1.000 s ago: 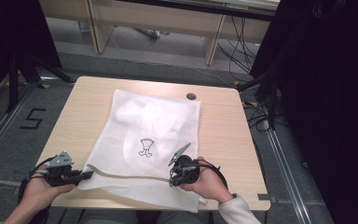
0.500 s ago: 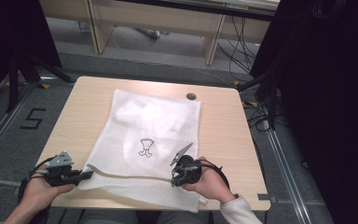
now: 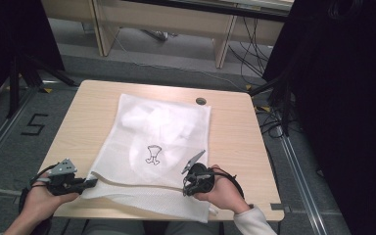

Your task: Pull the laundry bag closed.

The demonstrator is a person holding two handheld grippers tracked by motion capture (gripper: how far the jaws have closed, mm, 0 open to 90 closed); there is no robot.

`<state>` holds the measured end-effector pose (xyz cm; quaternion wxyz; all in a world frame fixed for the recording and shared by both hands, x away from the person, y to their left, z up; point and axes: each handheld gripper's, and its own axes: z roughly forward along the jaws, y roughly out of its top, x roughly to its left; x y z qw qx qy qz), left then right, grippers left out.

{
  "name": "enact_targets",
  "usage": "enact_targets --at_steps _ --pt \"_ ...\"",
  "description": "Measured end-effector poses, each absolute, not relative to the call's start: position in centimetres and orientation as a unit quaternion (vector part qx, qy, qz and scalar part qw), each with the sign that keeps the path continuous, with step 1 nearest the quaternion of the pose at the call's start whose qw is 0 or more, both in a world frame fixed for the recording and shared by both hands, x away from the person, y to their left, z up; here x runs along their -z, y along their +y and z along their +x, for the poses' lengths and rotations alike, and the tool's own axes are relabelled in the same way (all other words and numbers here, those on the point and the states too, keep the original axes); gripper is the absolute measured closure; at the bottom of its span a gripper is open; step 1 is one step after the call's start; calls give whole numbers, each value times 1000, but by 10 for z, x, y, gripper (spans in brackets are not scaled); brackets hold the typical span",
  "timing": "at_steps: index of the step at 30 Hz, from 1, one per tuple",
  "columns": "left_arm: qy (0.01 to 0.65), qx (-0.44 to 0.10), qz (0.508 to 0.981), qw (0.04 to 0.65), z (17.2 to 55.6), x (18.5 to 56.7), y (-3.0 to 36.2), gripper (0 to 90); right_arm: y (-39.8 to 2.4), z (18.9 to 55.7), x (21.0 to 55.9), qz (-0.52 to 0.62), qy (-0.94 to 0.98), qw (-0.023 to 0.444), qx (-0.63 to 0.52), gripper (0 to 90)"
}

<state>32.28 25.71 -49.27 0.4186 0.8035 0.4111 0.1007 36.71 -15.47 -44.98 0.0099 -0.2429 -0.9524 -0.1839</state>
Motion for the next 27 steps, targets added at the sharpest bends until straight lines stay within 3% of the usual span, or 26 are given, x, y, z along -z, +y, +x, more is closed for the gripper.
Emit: enact_targets --at_steps 27 --pt "417 -105 799 421 323 493 257 853 -180 365 460 -255 -955 11 153 826"
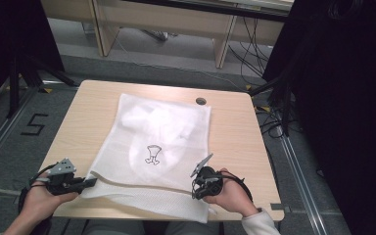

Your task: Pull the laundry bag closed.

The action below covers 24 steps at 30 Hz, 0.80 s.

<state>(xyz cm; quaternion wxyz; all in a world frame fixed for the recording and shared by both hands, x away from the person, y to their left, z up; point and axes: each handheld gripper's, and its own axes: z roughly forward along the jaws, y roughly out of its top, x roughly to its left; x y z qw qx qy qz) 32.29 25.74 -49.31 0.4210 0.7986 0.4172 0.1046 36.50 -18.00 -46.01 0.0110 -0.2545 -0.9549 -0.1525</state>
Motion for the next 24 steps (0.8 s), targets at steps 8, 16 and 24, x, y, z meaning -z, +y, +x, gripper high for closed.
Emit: enact_targets --at_steps 8,16,24 --pt "423 -99 795 423 323 494 257 853 -187 363 463 -266 -954 9 138 826" --pt "418 -102 797 425 323 495 257 853 -196 364 467 -270 -953 17 134 826" --pt "420 -95 797 423 323 496 256 852 -196 364 470 -271 -954 18 126 825"
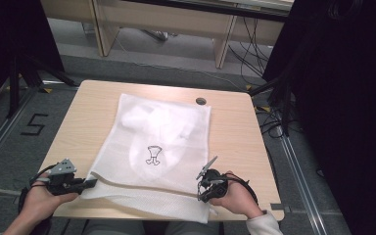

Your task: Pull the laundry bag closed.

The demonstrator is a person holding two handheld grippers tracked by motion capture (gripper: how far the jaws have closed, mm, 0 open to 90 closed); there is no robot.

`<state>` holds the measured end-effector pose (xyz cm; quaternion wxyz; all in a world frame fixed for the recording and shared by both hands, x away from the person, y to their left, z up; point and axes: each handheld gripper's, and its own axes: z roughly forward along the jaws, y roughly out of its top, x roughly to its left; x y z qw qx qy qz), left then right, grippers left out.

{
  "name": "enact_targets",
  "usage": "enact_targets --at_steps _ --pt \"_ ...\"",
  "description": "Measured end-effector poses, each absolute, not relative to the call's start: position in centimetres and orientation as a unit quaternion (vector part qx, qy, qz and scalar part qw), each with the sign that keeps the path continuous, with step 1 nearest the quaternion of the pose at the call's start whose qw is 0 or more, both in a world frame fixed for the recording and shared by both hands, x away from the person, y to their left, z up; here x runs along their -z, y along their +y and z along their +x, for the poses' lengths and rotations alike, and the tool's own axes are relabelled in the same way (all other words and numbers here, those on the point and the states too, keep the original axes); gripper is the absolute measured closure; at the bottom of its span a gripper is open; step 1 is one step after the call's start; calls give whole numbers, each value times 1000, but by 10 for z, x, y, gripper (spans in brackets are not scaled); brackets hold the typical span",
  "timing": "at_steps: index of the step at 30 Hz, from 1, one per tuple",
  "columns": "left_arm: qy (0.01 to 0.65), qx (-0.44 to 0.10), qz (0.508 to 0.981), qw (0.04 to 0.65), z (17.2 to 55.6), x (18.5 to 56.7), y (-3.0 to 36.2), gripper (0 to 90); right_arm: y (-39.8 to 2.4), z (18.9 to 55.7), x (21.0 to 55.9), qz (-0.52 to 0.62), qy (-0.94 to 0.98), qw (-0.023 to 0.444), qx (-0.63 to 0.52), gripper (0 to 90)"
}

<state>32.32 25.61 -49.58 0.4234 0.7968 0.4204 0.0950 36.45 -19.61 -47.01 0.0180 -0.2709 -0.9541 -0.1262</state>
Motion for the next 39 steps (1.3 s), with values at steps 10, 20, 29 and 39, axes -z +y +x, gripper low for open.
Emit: enact_targets --at_steps 10,20,29,39 --pt "415 -84 806 413 324 497 255 835 -200 366 472 -271 -954 15 125 803" --pt "396 -89 821 402 323 498 255 675 -210 371 465 -332 -918 -13 216 585" --pt "367 -143 813 428 320 493 253 393 -225 380 465 -395 -860 -85 312 453" --pt "359 -173 793 460 319 484 252 329 -232 383 466 -405 -853 -107 311 423"
